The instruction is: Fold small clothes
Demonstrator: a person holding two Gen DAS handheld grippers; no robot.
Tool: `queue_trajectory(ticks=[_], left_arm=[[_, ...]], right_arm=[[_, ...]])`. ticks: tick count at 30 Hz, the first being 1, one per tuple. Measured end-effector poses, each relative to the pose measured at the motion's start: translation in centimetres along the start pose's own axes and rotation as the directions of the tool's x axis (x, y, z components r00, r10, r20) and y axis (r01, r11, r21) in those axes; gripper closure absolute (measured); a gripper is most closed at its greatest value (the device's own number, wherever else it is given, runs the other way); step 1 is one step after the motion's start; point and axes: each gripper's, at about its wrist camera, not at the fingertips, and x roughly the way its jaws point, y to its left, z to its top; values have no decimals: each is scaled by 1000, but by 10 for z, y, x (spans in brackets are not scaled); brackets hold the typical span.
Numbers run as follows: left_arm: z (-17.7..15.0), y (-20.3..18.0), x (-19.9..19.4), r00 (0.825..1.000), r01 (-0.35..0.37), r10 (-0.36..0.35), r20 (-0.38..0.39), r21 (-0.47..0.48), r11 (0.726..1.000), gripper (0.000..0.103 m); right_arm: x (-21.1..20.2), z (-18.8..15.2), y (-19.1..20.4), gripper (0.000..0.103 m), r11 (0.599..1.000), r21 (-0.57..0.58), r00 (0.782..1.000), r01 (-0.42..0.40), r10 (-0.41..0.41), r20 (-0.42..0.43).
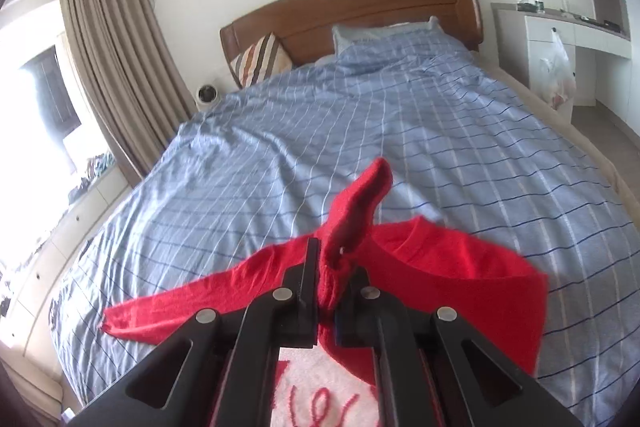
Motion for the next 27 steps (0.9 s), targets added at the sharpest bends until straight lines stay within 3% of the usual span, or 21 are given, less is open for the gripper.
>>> queue_trajectory(ticks=[1, 2, 3, 8, 12, 15, 19, 24, 27], left_arm=[[0, 0, 0, 1000, 1, -1, 1, 0, 1000, 0], [0, 0, 0, 1000, 0, 0, 1, 0, 1000, 0], [0, 0, 0, 1000, 0, 0, 2, 1, 1000, 0], [0, 0, 0, 1000, -2, 2, 3, 0, 1000, 0], [0, 0, -1, 1000, -4, 4, 5, 0, 1000, 0], [-1, -2, -2, 1000, -12, 12, 11, 2, 1000, 0], [-3, -4, -2, 999, -24, 24, 21, 6, 1000, 0], [-5, -6, -2, 999, -32, 32, 30, 7, 999, 0], [-5, -6, -2, 999, -39, 38, 37, 8, 999, 0]], right_arm=[[20, -12, 14, 74, 1000, -15, 999, 0, -1, -42], [40, -25, 24, 36, 1000, -19, 995, -21, 19, -99], [55, -39, 32, 24, 998, -4, 987, -57, 56, -150], [65, -102, 59, 23, 982, 45, 955, -185, 190, -228], [28, -130, 46, 22, 984, 5, 964, -176, 173, -203], [-21, -150, 13, 20, 993, -24, 983, -115, 111, -147], [-82, -178, -46, 15, 998, -49, 996, 32, -36, -76], [-131, -217, -122, 15, 965, -47, 964, 259, -261, -50], [-148, -238, -149, 15, 940, -52, 939, 338, -340, -46]])
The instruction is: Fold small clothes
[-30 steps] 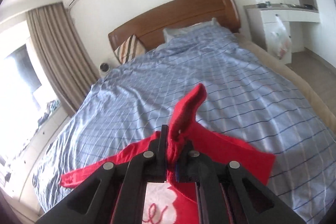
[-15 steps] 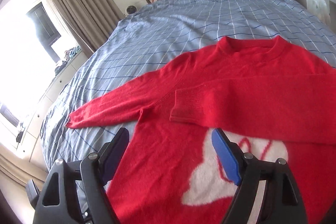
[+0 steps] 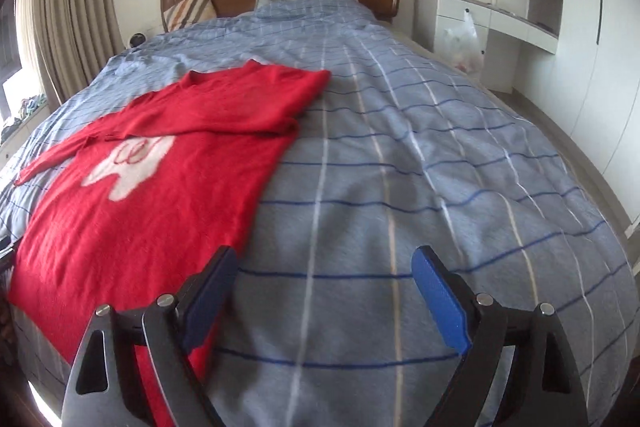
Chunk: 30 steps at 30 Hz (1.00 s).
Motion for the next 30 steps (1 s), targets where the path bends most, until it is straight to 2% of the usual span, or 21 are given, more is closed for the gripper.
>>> queue_trajectory(ticks=[3, 7, 23, 30], left_arm=[[-1, -1, 0, 1000, -1, 1, 1, -1, 1000, 0], [-2, -2, -1, 1000, -1, 1, 3, 0, 1000, 0], [-2, -1, -1, 1000, -1, 1, 2, 0, 1000, 0], [-2, -1, 0, 1000, -1, 1, 2, 0, 1000, 0]], right_arm=[[-3, -19, -16, 15, 999, 33, 999, 34, -34, 6], [0, -23, -23, 14, 995, 100, 1000, 28, -27, -13], [13, -33, -24, 3, 993, 105, 999, 45, -42, -34], [13, -34, -24, 2, 994, 101, 998, 47, -44, -34]])
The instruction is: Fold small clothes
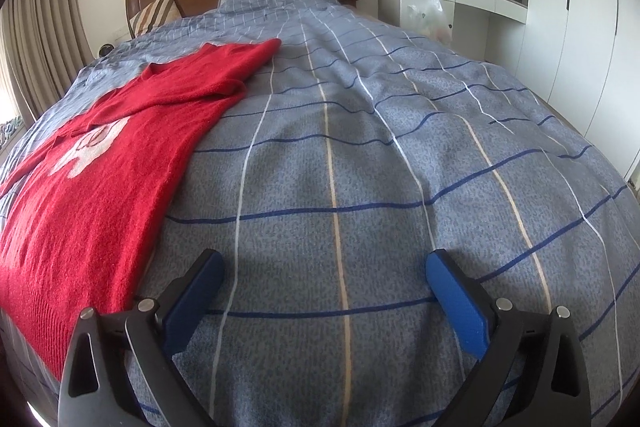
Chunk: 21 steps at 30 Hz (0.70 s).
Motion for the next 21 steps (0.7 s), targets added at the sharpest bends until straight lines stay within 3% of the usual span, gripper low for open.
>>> queue_trajectory(ticks=[21], left_arm=[[0, 0, 0, 1000, 0, 0, 1, 1, 1000, 0]], right_arm=[[0, -1, 0, 1, 1000, -4, 1000, 4, -4, 2]])
